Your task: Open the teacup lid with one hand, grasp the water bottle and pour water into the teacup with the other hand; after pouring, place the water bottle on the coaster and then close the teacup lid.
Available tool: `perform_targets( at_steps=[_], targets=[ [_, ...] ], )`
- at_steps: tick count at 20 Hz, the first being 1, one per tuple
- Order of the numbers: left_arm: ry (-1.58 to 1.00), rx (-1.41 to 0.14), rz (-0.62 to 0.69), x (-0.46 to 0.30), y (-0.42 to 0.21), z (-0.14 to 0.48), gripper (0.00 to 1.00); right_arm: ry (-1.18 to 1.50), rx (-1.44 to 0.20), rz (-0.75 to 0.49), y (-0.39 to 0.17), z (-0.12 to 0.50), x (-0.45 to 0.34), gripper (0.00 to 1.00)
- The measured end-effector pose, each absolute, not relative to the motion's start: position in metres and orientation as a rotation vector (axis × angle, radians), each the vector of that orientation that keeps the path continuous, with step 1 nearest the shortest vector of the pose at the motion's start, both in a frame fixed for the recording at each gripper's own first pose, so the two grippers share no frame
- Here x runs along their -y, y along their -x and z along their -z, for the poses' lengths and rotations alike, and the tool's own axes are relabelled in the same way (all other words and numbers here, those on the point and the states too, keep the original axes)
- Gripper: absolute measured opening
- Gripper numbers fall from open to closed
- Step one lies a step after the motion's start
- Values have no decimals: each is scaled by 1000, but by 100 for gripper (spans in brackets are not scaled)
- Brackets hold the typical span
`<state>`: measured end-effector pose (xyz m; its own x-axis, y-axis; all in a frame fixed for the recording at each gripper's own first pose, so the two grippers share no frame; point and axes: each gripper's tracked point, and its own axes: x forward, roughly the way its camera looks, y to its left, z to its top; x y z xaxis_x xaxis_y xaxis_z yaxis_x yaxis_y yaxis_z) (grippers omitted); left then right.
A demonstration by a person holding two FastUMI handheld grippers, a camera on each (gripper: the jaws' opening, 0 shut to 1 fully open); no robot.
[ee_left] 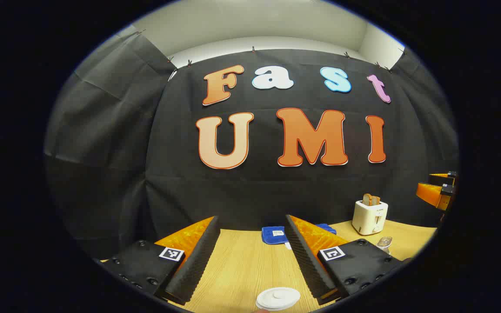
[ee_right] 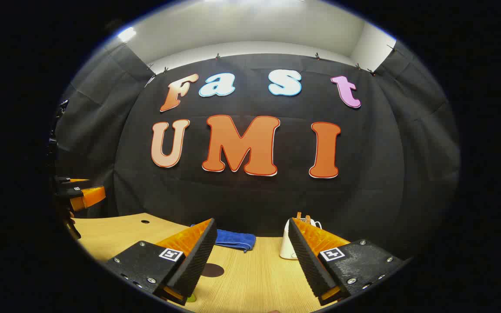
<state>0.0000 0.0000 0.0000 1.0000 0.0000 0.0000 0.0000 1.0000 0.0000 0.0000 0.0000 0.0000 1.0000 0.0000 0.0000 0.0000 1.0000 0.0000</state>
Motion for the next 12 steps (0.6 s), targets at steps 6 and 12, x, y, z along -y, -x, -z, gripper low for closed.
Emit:
perform_targets(
  at_steps=[6,12],
  targets=[
    [8,-8,1,0,0,3,96,11,10,-11,2,0,-3,99],
    [12,-6,10,2,-1,3,96,9,7,-11,1,2,-3,99]
  ],
)
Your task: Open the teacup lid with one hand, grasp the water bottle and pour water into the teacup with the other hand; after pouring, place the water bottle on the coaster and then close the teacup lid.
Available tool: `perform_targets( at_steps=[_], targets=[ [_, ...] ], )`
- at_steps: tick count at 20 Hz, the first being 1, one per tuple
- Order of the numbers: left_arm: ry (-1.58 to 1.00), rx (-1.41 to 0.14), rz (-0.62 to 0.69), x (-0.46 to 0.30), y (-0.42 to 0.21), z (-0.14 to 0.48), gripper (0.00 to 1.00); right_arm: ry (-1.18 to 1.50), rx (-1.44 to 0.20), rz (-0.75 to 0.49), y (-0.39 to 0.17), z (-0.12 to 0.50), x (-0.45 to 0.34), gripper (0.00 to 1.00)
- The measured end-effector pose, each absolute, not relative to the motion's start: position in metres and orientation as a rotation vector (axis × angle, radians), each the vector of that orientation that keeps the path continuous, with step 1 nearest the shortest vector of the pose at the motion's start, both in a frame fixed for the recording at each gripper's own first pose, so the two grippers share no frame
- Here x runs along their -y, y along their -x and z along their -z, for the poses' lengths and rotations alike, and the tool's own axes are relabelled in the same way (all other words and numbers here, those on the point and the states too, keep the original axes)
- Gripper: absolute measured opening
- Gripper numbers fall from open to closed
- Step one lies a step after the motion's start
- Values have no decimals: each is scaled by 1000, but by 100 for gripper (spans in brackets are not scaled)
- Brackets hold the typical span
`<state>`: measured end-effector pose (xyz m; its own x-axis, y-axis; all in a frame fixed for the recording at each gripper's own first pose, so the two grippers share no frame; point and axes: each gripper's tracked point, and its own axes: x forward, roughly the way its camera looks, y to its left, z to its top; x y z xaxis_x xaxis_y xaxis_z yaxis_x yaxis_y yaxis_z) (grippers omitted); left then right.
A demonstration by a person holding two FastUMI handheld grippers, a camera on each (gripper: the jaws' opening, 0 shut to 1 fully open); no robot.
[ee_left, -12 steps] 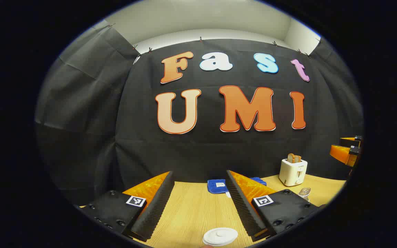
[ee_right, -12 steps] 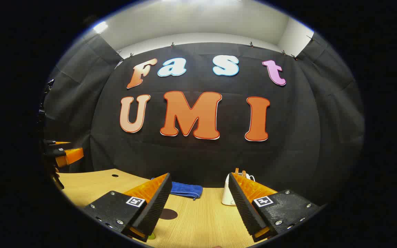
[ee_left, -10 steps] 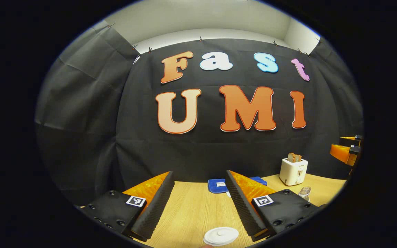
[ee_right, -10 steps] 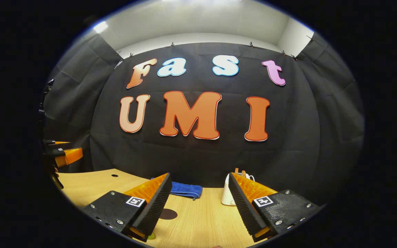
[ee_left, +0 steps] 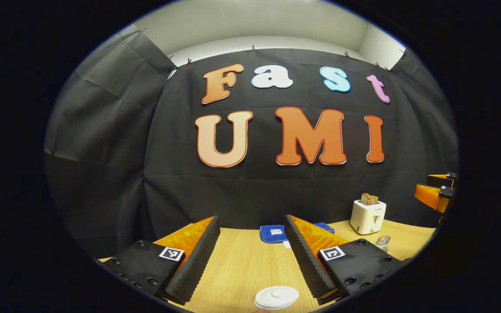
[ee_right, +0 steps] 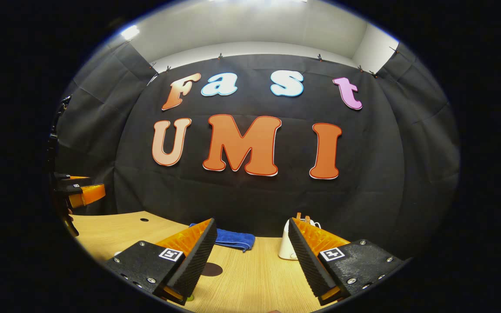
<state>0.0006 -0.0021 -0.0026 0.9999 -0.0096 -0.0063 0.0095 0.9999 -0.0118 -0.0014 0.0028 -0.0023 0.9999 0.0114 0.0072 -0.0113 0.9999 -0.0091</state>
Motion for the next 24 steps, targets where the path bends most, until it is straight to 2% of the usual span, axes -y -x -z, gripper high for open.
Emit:
perform_targets(
  at_steps=[11,24],
  targets=[
    [3,-26,19,3,2,12,96,-10,-3,-32,6,5,-4,98],
    [-41,-131,157,41,14,81,96,-38,-62,-110,17,52,-19,99]
  ],
)
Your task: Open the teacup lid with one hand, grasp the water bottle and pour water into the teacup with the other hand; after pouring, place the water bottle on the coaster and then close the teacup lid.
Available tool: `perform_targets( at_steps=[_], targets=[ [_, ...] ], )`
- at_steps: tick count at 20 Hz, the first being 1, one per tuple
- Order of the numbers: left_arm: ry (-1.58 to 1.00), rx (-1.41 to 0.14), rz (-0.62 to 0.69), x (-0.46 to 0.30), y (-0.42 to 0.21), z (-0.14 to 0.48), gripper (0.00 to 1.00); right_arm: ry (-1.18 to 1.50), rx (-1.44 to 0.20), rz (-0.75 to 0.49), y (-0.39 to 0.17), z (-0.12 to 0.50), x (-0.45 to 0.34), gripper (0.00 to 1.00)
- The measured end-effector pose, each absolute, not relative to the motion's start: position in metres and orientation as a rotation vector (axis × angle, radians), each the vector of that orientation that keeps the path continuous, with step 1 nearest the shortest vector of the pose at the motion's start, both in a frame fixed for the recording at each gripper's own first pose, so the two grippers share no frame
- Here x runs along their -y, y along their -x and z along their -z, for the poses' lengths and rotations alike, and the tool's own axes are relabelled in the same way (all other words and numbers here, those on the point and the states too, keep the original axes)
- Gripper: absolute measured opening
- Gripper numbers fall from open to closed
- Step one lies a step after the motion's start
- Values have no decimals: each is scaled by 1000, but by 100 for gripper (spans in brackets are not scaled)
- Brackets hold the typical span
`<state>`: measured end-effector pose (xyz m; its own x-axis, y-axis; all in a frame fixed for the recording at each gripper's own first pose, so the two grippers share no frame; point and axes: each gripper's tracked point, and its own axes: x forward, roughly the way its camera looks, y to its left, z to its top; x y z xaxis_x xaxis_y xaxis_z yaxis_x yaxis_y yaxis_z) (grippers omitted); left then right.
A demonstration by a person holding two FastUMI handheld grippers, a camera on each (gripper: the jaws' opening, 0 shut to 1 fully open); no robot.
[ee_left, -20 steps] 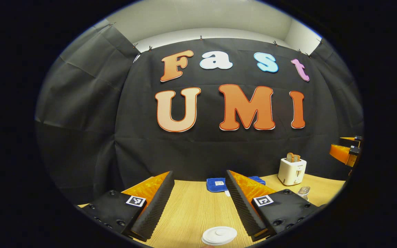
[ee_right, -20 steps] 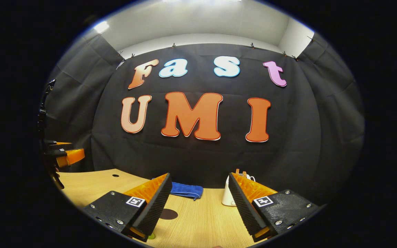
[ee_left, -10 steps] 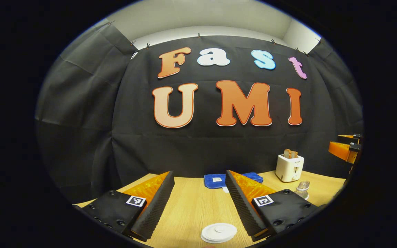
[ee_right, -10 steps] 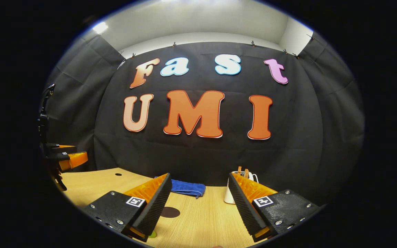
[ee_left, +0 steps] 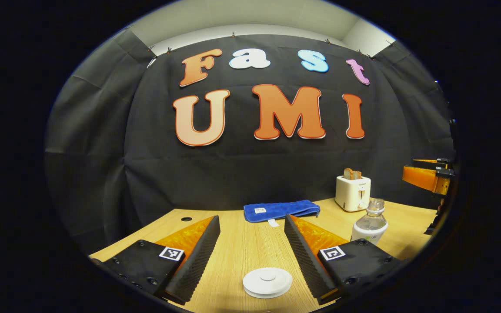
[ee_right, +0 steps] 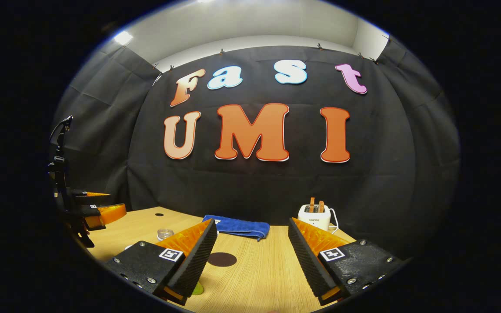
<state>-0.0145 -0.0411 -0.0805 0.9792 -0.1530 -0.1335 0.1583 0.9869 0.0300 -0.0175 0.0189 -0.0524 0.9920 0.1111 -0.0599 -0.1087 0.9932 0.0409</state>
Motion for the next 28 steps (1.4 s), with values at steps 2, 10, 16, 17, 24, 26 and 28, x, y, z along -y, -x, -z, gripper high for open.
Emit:
perform_targets(
  at_steps=[2,10,16,17,24,26,28],
  targets=[
    [-49,-168,180,48,16,98,96,-35,-77,-126,20,62,-22,99],
    [-56,-312,242,59,23,166,98,-18,-152,-181,30,101,-34,99],
    [-77,-378,249,61,17,199,89,6,-189,-199,36,116,-40,99],
    [-77,-392,247,61,18,204,88,10,-189,-201,37,117,-40,99],
    [-81,-414,233,58,14,213,54,19,-198,-219,39,122,-45,99],
    [-91,-418,226,58,13,214,52,19,-202,-225,39,123,-46,99],
    [-81,-413,213,56,10,216,34,22,-208,-234,39,124,-47,99]
  ],
)
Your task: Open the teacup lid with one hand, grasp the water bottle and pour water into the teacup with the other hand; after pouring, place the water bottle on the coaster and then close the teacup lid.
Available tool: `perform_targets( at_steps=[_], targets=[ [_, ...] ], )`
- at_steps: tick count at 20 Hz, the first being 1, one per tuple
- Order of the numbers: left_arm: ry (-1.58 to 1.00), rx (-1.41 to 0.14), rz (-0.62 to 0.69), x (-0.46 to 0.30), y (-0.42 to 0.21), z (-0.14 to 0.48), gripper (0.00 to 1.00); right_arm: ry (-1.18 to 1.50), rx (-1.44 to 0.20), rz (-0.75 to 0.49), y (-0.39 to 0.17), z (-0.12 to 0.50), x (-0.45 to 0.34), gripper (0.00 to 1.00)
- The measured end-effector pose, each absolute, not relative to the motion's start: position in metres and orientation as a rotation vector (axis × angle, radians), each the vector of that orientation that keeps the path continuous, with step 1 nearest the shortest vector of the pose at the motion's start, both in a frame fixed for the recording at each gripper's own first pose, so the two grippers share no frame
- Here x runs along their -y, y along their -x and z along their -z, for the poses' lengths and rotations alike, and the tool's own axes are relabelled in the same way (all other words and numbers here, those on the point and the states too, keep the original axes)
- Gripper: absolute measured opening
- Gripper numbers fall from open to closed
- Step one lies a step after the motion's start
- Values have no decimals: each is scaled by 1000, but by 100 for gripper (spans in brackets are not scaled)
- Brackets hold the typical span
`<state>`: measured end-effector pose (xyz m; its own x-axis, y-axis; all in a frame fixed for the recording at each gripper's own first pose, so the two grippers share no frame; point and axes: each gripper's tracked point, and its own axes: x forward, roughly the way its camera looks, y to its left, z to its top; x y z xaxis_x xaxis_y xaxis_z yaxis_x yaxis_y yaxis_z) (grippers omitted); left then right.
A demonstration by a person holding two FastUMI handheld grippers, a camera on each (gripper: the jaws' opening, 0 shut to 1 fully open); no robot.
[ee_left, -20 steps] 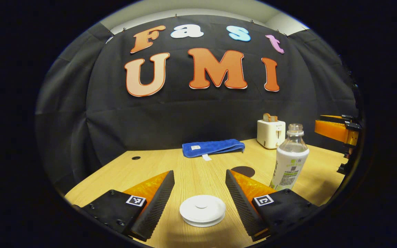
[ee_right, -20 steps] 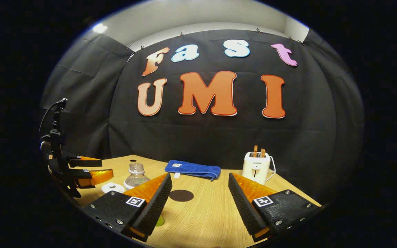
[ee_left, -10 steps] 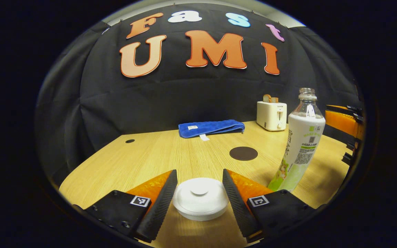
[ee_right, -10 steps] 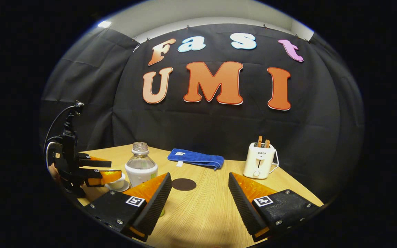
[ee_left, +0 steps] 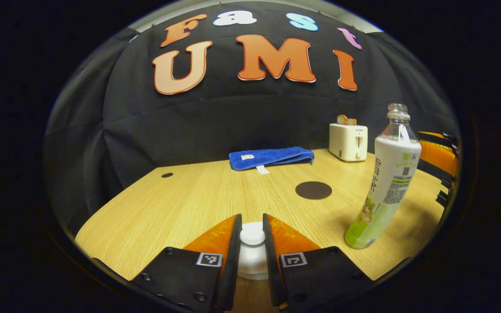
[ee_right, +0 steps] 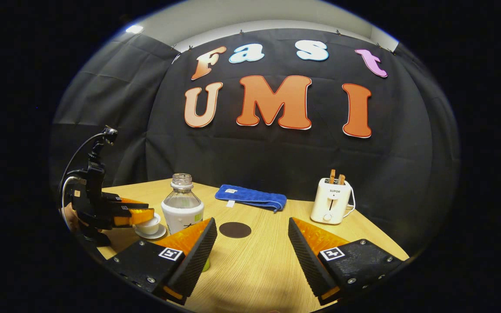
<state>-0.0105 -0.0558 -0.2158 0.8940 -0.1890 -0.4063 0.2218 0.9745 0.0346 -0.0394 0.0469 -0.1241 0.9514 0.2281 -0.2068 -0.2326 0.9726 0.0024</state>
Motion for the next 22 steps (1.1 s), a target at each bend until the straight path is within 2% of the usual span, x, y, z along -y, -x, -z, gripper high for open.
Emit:
perform_targets(
  at_steps=[5,15,22],
  targets=[
    [-86,-412,210,56,12,211,33,29,-213,-294,43,126,-56,99],
    [-58,-322,103,17,9,178,34,62,-282,-452,65,156,-116,99],
    [-52,-307,38,-14,15,176,34,49,-350,-483,55,184,-146,95]
  ],
)
